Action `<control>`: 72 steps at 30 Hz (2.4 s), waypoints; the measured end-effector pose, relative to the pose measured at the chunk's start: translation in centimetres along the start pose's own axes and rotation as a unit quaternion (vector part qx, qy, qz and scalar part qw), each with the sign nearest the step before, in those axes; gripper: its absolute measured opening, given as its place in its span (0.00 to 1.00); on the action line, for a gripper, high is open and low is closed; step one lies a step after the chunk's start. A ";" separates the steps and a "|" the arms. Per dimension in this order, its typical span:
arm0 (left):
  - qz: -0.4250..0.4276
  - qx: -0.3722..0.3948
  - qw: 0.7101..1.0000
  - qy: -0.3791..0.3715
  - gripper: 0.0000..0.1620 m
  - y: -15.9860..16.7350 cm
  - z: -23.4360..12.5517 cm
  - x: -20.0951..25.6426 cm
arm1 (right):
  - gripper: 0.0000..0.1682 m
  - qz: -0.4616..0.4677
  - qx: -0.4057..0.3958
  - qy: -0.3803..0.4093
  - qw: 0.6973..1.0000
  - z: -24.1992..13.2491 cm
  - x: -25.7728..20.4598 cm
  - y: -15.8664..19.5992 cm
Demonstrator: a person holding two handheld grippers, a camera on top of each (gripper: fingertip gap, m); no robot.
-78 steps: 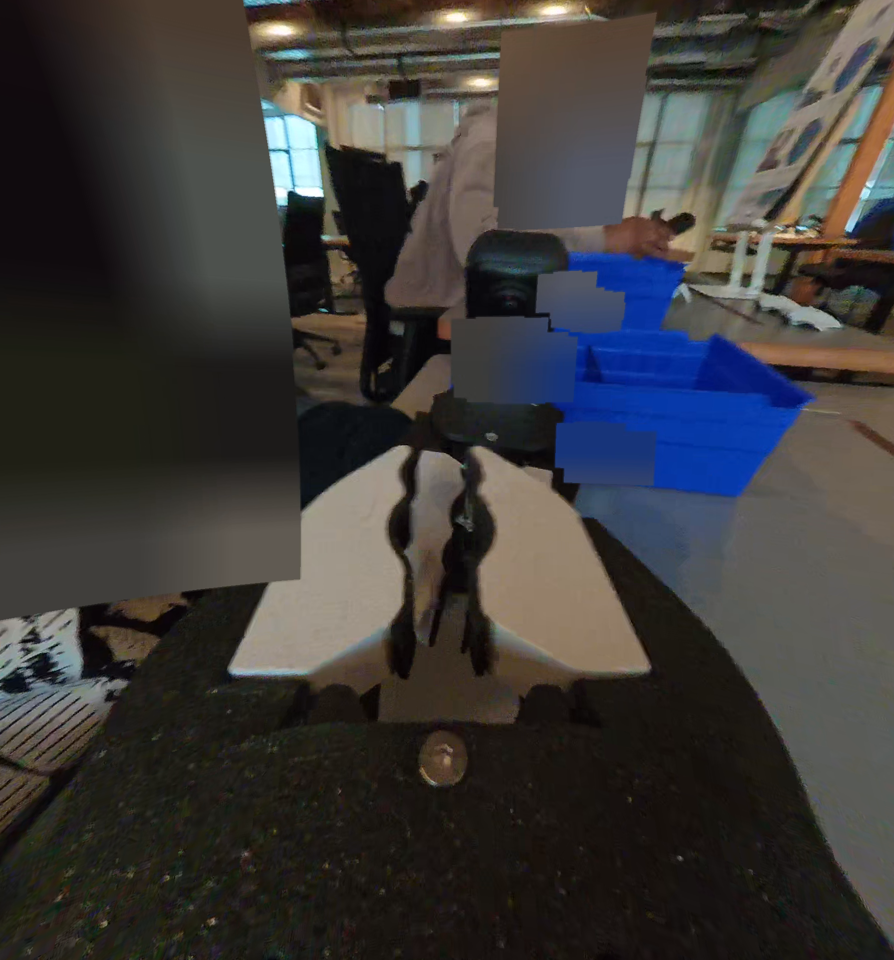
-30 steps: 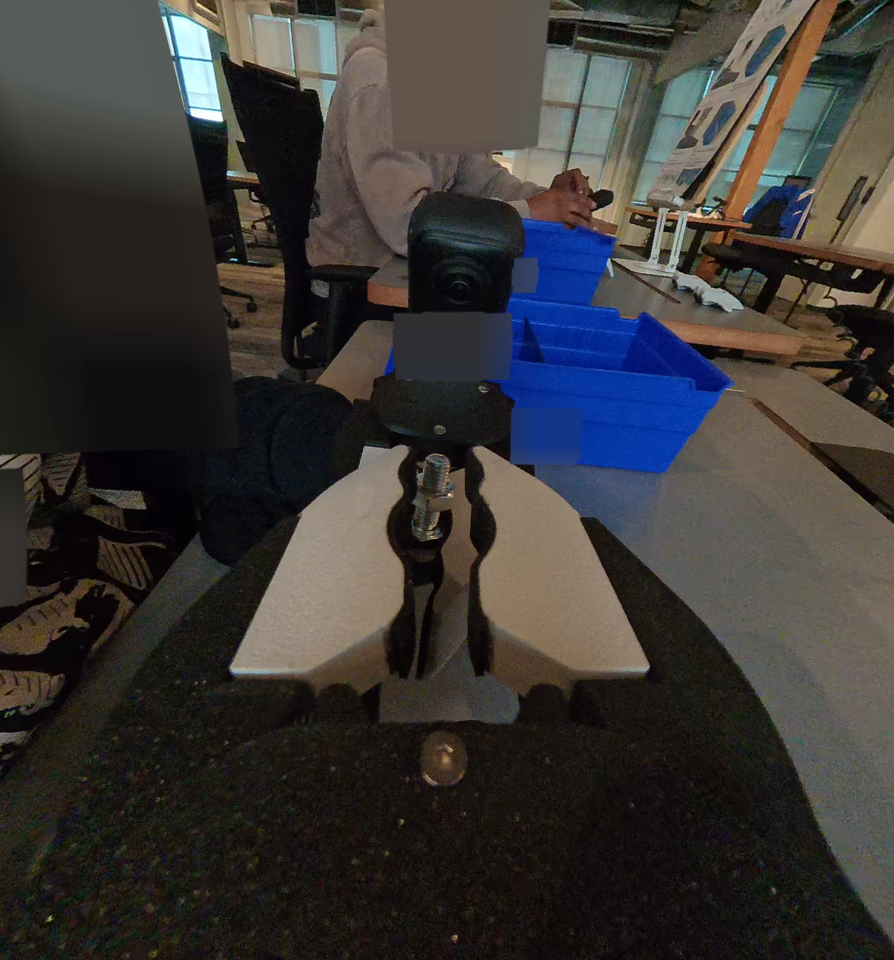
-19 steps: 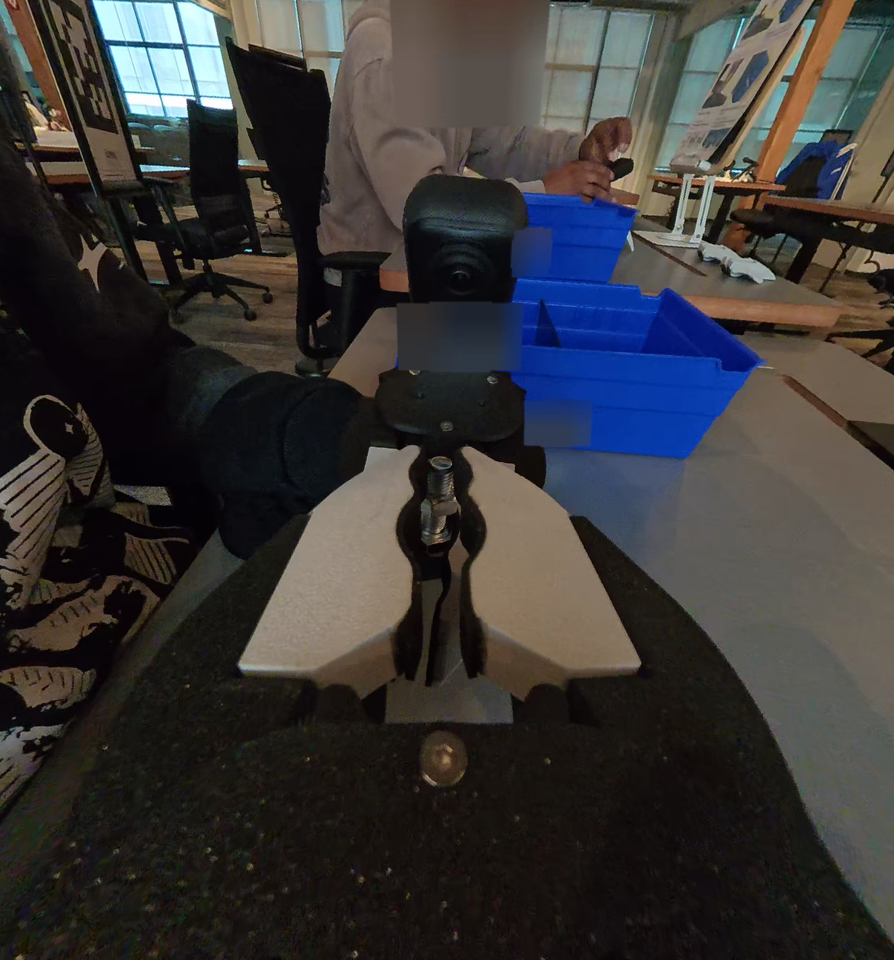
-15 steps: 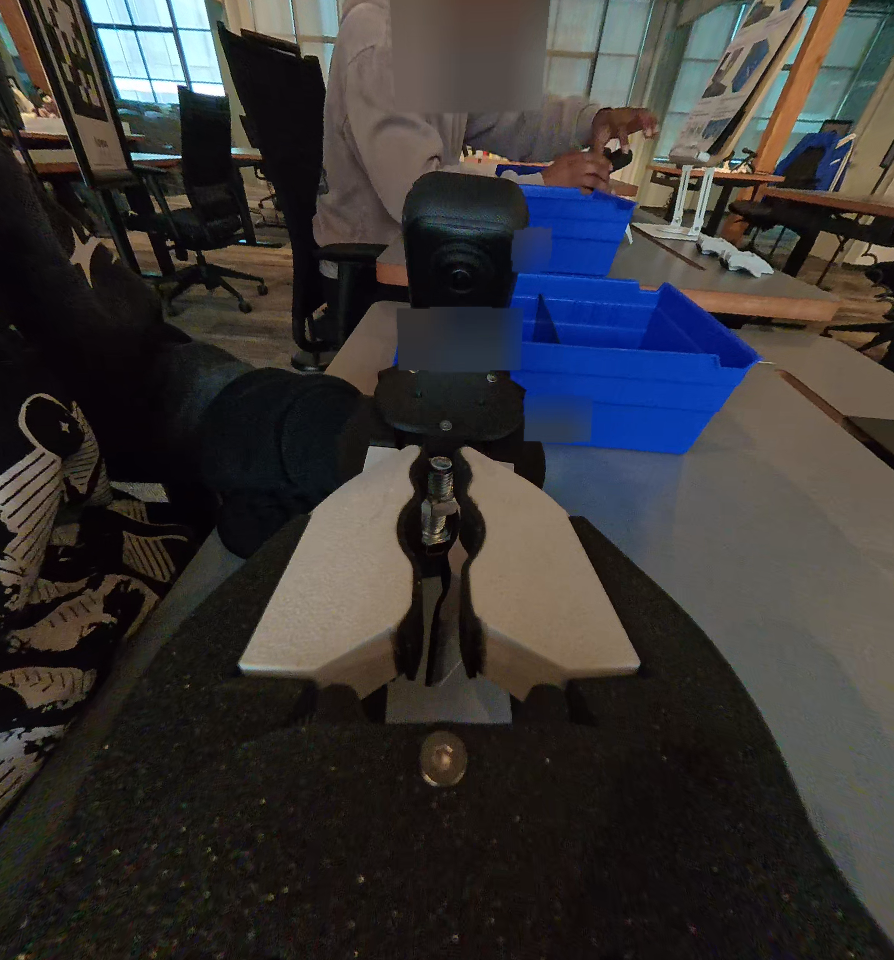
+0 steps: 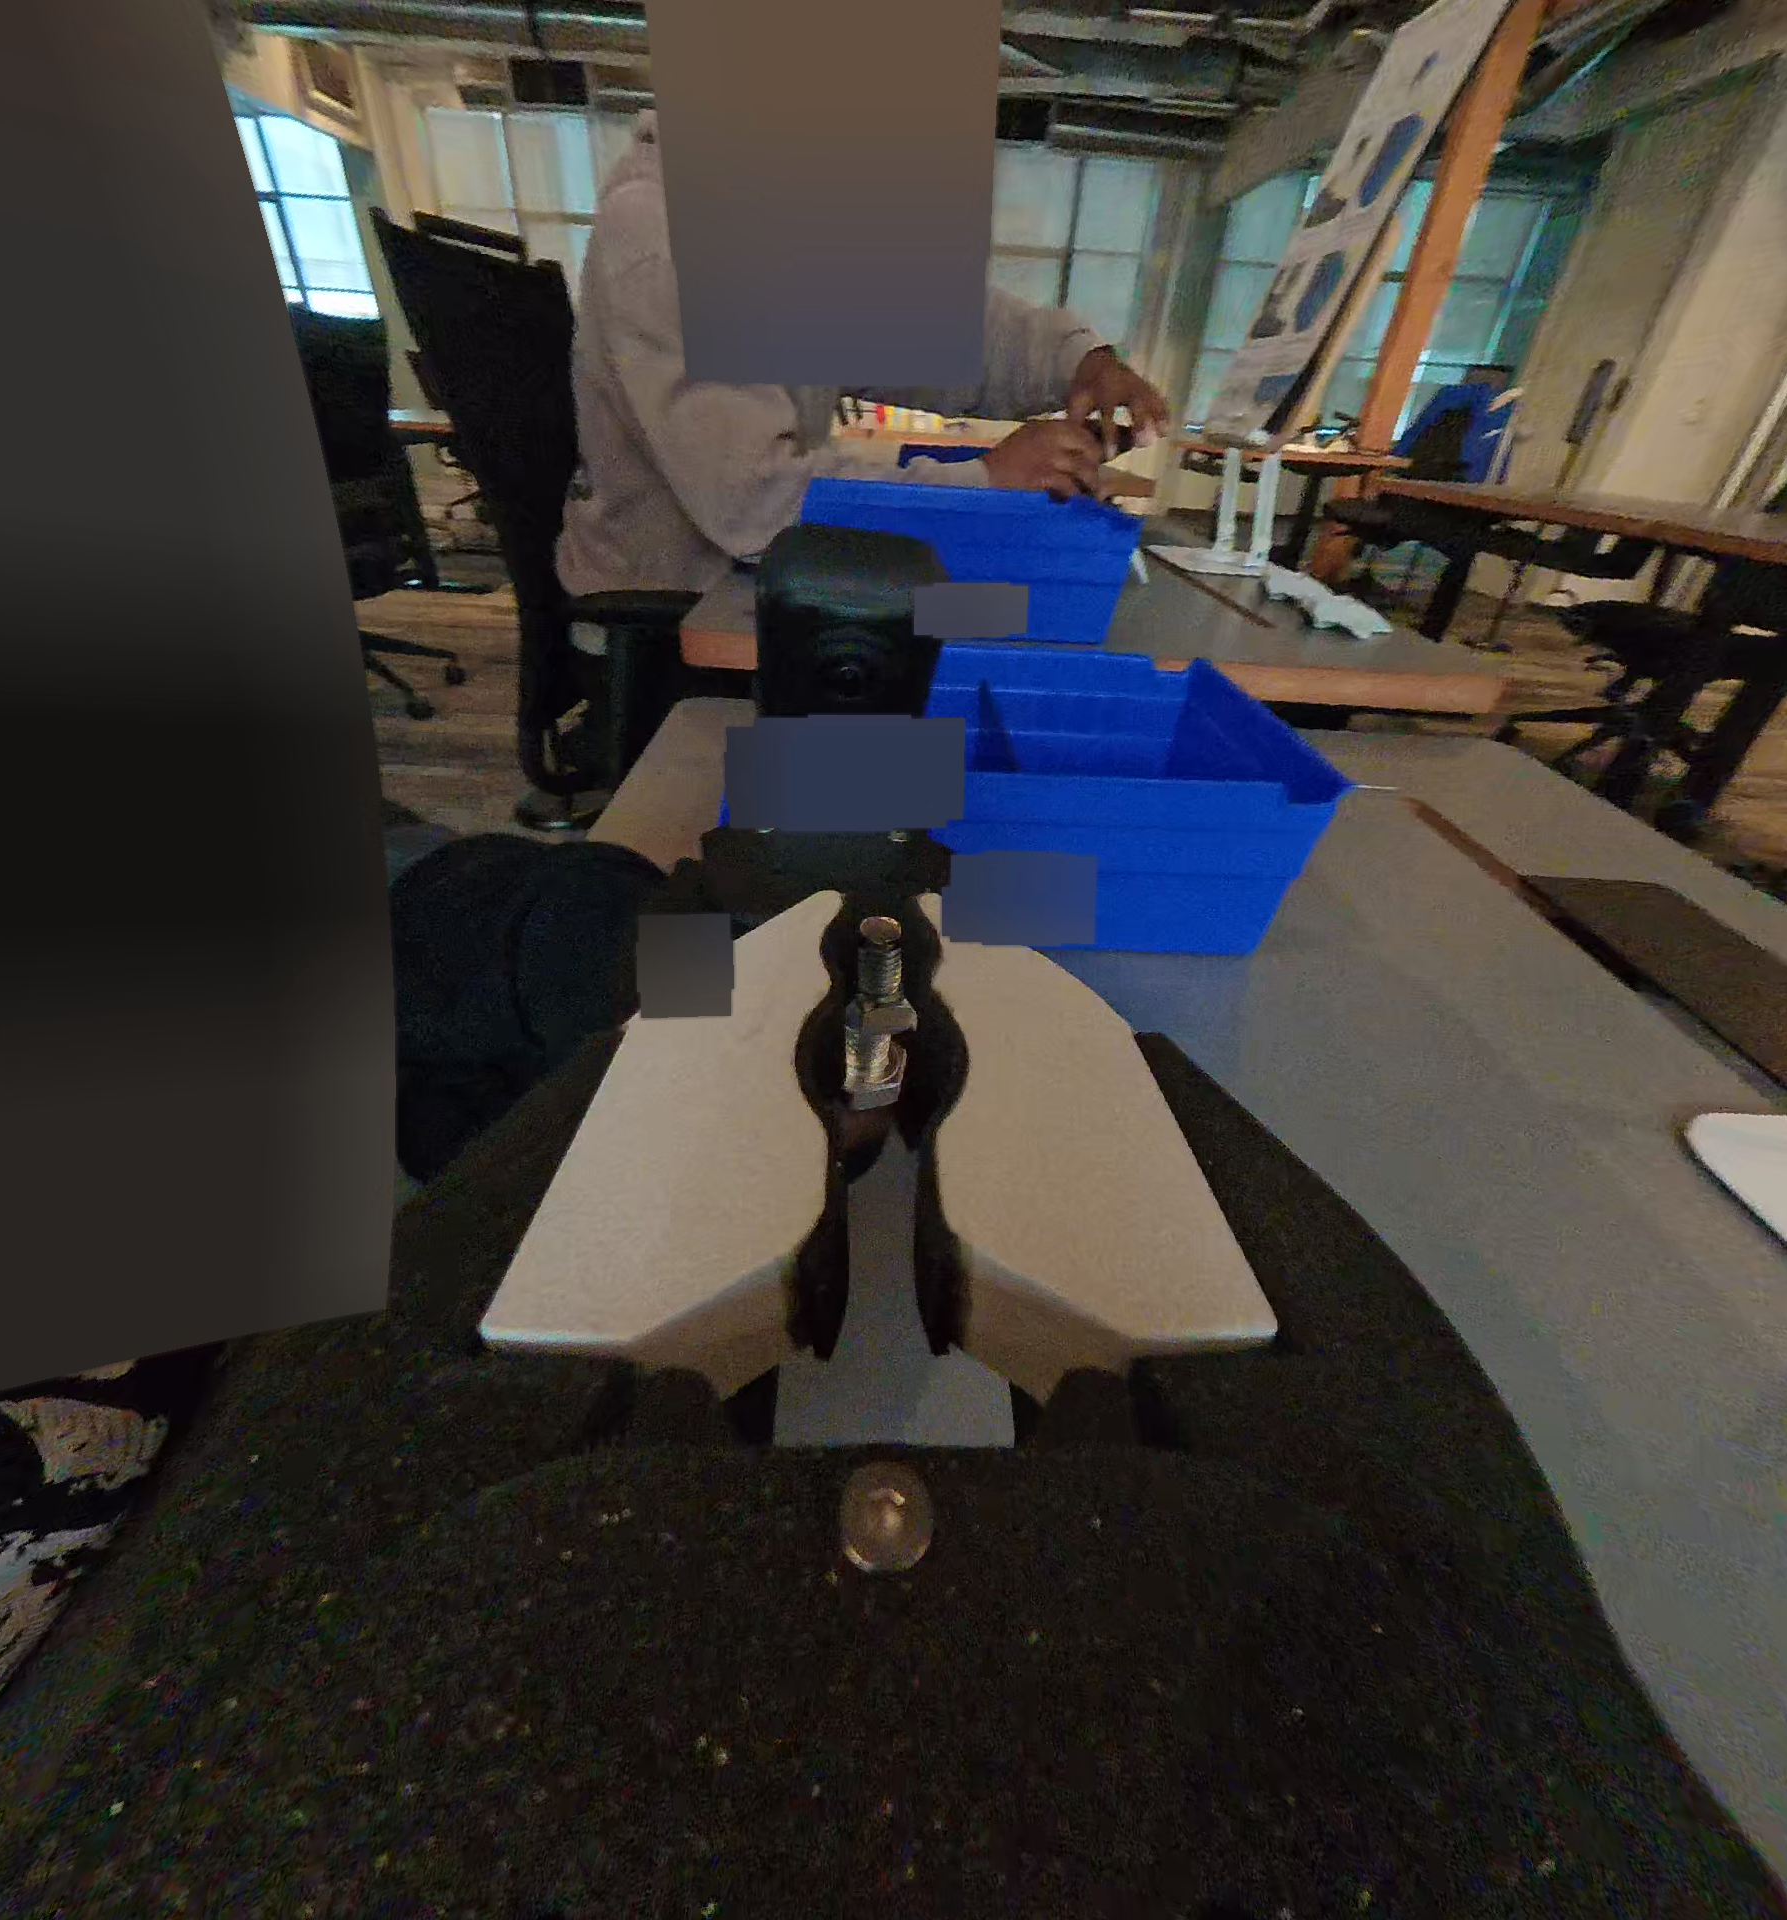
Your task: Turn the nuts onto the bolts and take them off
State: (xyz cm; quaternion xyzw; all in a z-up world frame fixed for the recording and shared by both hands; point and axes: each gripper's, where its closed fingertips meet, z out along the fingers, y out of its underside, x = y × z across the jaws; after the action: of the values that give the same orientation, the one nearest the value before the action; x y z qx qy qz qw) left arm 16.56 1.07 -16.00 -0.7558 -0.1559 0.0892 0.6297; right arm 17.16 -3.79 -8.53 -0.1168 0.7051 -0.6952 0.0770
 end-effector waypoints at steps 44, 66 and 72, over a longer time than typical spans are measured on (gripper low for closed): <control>0.008 0.056 0.998 -0.021 0.33 -1.3 -1.2 -0.3 | 0.05 0.237 -0.122 0.681 0.682 -42.6 12.2 12.7; 0.011 0.054 0.998 -0.026 0.32 -1.3 -1.2 -0.3 | 0.30 0.248 -0.184 0.668 0.678 -42.0 11.5 13.1; -0.002 0.047 0.996 -0.070 0.40 -1.5 -1.4 -1.6 | 0.55 0.226 -0.250 0.656 0.675 -41.6 9.2 10.4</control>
State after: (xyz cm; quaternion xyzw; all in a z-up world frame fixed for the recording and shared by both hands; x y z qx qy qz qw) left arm 15.32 -0.51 -14.36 -0.7169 -0.1964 0.1478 0.6524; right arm -3.58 33.80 -17.54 0.5175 0.7271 -0.3519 -0.2823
